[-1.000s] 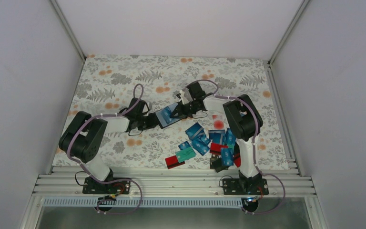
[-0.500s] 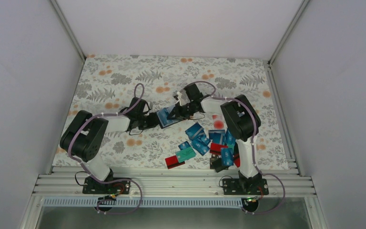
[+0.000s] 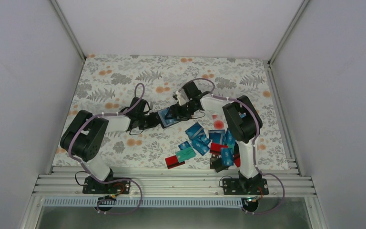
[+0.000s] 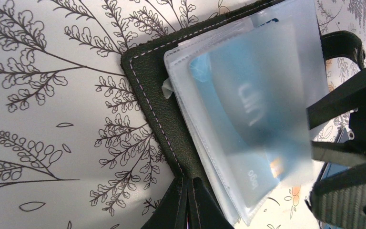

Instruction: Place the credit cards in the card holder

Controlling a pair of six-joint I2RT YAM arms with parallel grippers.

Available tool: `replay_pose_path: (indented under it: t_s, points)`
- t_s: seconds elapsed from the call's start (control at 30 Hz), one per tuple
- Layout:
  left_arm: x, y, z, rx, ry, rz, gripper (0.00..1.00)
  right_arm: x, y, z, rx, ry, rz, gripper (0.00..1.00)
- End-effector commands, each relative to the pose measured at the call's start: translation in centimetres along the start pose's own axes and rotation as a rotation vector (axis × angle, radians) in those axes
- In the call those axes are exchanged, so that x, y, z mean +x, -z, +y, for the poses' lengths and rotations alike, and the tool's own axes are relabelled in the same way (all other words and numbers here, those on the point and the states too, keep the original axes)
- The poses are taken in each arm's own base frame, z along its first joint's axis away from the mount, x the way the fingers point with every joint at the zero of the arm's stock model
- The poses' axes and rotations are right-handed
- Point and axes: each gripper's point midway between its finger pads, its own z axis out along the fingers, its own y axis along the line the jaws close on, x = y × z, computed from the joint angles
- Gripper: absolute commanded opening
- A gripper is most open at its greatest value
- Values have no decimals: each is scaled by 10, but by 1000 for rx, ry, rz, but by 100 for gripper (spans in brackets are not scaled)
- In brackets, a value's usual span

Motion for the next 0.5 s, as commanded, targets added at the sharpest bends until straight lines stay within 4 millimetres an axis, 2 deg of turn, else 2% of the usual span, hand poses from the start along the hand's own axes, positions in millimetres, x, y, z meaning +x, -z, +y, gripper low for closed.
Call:
replay_pose_path:
  t_s: [0.0,0.17,0.33,0.47]
  points:
    - [26,-7,29,-111,37,84,2,0,15,-3,111,31,-4,68]
    - [24,-7,29,-112,34,80,2,0,18,-2,145,59,1,74]
    - [24,-7,29,-110,34,81,2,7,2,-3,156,79,46,75]
    - [24,-8,29,-112,33,82,2,16,-14,9,174,129,91,75]
